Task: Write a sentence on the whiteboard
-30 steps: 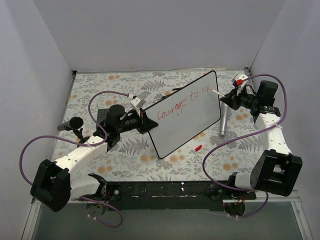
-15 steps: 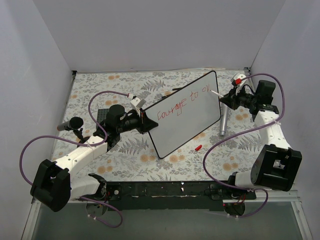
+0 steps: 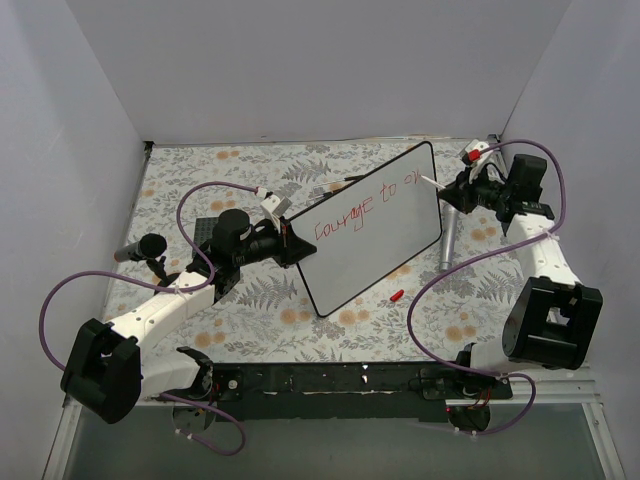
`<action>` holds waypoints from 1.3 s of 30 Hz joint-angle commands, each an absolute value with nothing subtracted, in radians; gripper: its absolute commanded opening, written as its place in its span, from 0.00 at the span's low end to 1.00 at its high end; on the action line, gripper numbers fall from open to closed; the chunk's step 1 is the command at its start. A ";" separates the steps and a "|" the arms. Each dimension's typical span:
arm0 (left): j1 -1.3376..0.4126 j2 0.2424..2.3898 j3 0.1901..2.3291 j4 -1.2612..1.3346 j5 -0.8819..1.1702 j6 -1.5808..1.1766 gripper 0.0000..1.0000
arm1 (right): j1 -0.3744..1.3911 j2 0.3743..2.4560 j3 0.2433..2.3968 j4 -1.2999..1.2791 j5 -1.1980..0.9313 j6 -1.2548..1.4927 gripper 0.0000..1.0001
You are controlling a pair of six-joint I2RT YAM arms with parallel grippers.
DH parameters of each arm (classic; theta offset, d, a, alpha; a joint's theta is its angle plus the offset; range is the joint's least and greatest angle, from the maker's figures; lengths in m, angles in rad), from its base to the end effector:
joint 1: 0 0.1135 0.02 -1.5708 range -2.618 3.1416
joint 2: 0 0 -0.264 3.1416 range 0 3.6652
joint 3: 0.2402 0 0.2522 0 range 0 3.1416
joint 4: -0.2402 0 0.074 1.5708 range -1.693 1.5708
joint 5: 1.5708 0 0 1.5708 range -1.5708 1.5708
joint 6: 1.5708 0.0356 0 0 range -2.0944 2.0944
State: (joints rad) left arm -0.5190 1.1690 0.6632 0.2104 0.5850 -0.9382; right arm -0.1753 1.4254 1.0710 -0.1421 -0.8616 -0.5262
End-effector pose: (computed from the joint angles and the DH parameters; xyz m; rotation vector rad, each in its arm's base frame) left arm 0.2154 -0.1457 0.2601 0.0211 2.1230 -1.4879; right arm 0.3176 -0.0288 0.2997 -0.8171 1.7240 0.4177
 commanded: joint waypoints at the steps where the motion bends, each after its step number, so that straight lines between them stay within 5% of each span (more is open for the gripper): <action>1: -0.528 1.170 0.672 0.186 0.617 -0.848 0.00 | -0.163 1.436 1.117 -0.100 -0.861 -0.518 0.01; 39: -0.526 1.172 0.672 0.184 0.615 -0.847 0.00 | -0.140 1.468 1.161 -0.144 -0.839 -0.543 0.01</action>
